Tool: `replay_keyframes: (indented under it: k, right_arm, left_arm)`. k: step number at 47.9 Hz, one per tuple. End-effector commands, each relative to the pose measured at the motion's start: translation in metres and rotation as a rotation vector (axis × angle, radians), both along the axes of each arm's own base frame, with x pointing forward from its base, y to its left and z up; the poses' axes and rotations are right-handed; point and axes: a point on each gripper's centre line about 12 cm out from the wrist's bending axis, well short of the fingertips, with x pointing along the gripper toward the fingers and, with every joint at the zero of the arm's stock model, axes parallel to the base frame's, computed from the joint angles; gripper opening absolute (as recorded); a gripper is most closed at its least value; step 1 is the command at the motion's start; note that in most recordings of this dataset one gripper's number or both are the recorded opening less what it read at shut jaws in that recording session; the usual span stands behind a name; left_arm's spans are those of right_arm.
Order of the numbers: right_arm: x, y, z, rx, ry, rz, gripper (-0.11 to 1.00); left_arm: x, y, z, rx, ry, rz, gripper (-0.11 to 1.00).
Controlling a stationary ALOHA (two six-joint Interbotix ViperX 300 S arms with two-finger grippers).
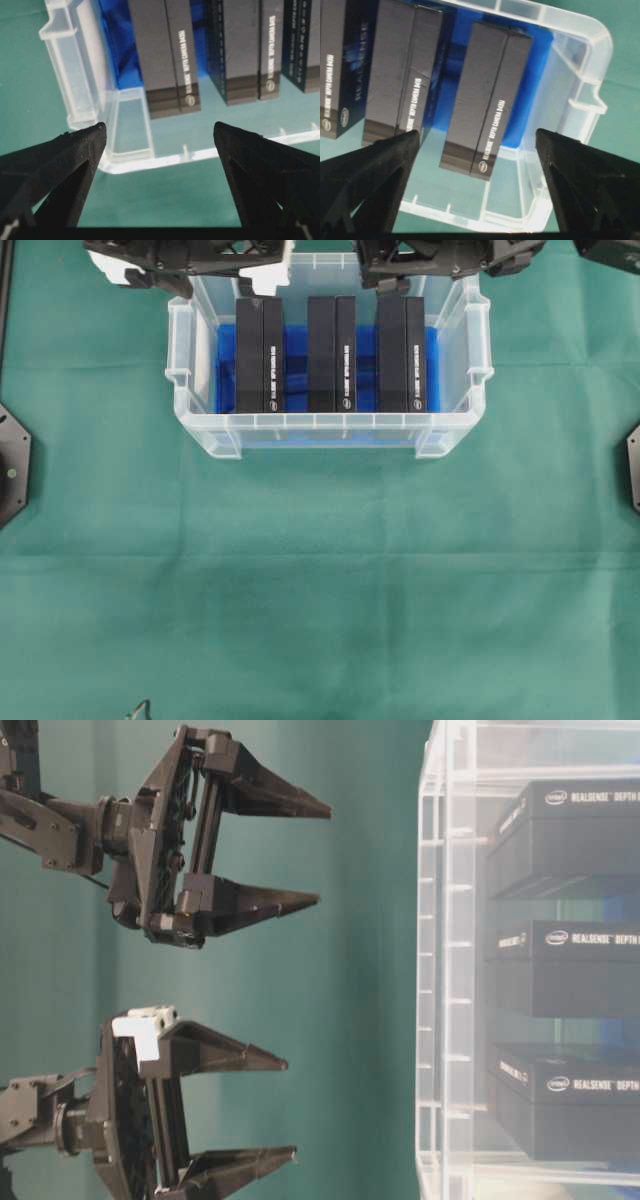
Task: Take the box out of the case with both arms.
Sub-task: 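Align left gripper over left black box, right gripper over right box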
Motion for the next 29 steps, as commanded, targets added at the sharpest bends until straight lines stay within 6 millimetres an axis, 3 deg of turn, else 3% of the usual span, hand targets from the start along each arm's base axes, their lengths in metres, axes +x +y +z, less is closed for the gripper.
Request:
replay_keyframes:
  k: [1, 29]
  right_arm:
    - [0.0, 0.002, 0.015, -0.012, -0.043, 0.001, 0.95]
    - [0.001, 0.003, 0.013, -0.01, -0.041, 0.001, 0.95]
  left_arm:
    - [0.003, -0.002, 0.011, 0.018, -0.043, -0.007, 0.92]
    - [0.02, 0.0, 0.004, 0.021, -0.048, -0.016, 0.92]
